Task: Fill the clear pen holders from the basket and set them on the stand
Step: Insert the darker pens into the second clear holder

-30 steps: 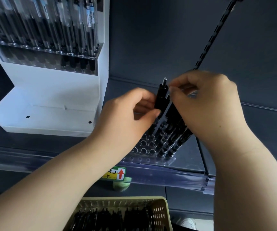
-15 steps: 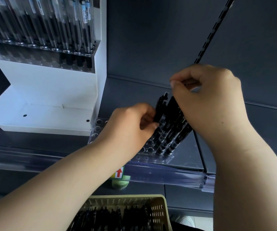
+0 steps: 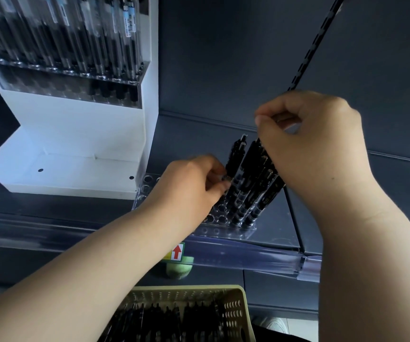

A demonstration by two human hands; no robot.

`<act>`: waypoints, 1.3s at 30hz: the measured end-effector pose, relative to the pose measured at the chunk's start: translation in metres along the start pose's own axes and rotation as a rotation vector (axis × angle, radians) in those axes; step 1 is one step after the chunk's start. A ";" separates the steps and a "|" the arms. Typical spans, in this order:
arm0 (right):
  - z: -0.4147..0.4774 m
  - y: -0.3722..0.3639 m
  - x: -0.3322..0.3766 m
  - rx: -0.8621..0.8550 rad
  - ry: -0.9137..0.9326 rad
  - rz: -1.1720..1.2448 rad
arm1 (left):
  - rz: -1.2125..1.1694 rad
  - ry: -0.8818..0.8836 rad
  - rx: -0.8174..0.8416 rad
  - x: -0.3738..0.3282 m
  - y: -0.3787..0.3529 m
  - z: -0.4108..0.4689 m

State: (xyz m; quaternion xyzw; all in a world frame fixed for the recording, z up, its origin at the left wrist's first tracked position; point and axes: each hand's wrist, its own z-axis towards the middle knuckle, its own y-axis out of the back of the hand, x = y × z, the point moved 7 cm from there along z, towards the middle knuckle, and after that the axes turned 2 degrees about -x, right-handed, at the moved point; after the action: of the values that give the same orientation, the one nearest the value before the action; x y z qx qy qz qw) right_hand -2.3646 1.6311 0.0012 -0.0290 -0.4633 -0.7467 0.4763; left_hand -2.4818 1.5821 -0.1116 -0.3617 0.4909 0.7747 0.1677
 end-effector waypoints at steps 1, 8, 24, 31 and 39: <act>0.000 0.003 0.003 -0.014 0.012 0.001 | 0.020 -0.005 0.008 0.000 0.001 -0.001; -0.032 0.011 0.030 -0.056 0.153 -0.082 | 0.341 -0.199 -0.061 -0.012 0.021 -0.030; -0.205 -0.059 0.004 0.548 -0.018 -0.191 | 0.452 0.008 0.191 0.045 0.013 -0.168; -0.255 -0.091 -0.027 0.792 -0.288 -0.297 | 0.536 0.355 0.472 0.117 -0.038 -0.219; -0.298 -0.144 -0.043 1.015 -0.460 -0.234 | 0.544 0.550 0.575 0.163 -0.075 -0.241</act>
State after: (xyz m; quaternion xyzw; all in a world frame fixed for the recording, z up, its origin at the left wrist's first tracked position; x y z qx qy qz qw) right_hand -2.3291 1.4629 -0.2852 0.0931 -0.8561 -0.4525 0.2315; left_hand -2.4513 1.3886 -0.3393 -0.3505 0.7882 0.4989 -0.0838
